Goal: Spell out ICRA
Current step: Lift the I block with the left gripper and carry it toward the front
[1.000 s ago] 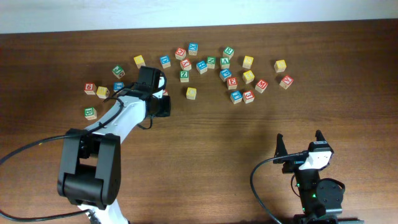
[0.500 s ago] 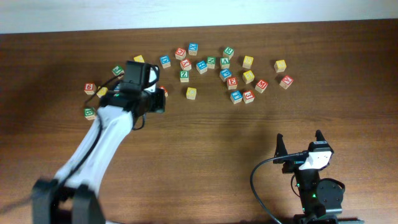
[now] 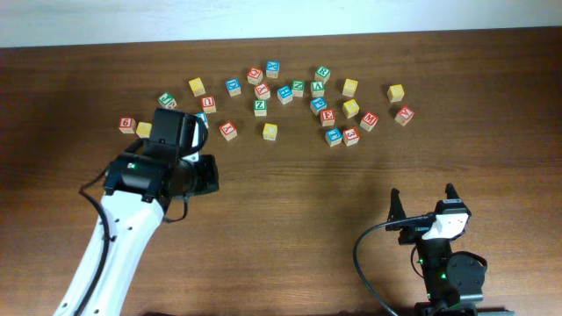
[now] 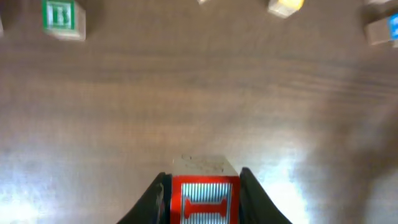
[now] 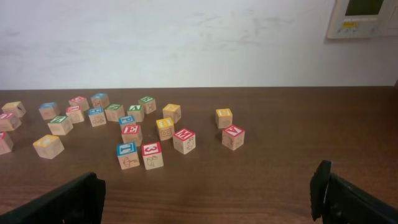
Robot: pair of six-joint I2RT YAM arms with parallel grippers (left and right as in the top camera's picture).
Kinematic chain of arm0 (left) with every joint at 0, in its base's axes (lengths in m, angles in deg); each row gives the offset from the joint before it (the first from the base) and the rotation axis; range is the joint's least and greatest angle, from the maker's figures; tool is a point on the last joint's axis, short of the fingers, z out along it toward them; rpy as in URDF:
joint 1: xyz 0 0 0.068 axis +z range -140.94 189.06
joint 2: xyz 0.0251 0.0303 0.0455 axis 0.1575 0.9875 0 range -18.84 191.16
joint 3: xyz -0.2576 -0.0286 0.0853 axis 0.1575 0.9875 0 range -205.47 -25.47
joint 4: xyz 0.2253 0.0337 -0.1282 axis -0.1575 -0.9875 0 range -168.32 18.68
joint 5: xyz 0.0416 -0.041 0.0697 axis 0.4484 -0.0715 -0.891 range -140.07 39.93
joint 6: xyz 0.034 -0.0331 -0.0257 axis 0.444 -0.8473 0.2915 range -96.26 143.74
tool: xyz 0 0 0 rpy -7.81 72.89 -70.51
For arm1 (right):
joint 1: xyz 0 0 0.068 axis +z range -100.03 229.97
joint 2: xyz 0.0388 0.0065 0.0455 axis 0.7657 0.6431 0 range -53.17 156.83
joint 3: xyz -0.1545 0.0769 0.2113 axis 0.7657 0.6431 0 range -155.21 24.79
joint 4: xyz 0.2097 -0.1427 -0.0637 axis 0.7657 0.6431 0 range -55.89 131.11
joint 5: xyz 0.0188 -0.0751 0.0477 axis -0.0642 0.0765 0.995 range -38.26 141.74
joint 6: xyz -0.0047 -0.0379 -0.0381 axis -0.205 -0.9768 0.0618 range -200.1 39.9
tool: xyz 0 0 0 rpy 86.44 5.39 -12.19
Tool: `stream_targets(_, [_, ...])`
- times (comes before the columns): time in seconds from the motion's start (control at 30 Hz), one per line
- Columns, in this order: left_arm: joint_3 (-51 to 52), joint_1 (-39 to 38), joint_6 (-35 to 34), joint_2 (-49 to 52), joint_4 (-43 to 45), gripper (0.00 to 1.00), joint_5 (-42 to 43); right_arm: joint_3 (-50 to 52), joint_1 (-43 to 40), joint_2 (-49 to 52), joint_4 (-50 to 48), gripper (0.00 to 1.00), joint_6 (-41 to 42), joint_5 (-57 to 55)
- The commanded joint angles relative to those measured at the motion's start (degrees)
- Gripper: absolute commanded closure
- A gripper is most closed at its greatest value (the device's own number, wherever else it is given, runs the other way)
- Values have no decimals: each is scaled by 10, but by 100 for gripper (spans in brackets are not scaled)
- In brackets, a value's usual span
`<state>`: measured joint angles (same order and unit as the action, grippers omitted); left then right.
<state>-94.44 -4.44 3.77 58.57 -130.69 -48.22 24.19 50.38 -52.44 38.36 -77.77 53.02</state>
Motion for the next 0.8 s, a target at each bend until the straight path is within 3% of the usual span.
stream_targets(0.0, [40, -17, -62, 5, 2, 78, -7, 3, 3, -5, 3, 2, -4, -5])
stream_targets(0.33, [167, -63, -139, 5, 143, 78, -62, 3, 3, -5, 3, 2, -4, -5])
stream_targets(0.57, [222, -87, -154, 12, 258, 79, -95, 3, 3, -5, 3, 2, -4, -5])
stream_targets(0.77, [225, -92, -154, 57, 298, 78, -94, 3, 3, -5, 3, 2, -4, -5])
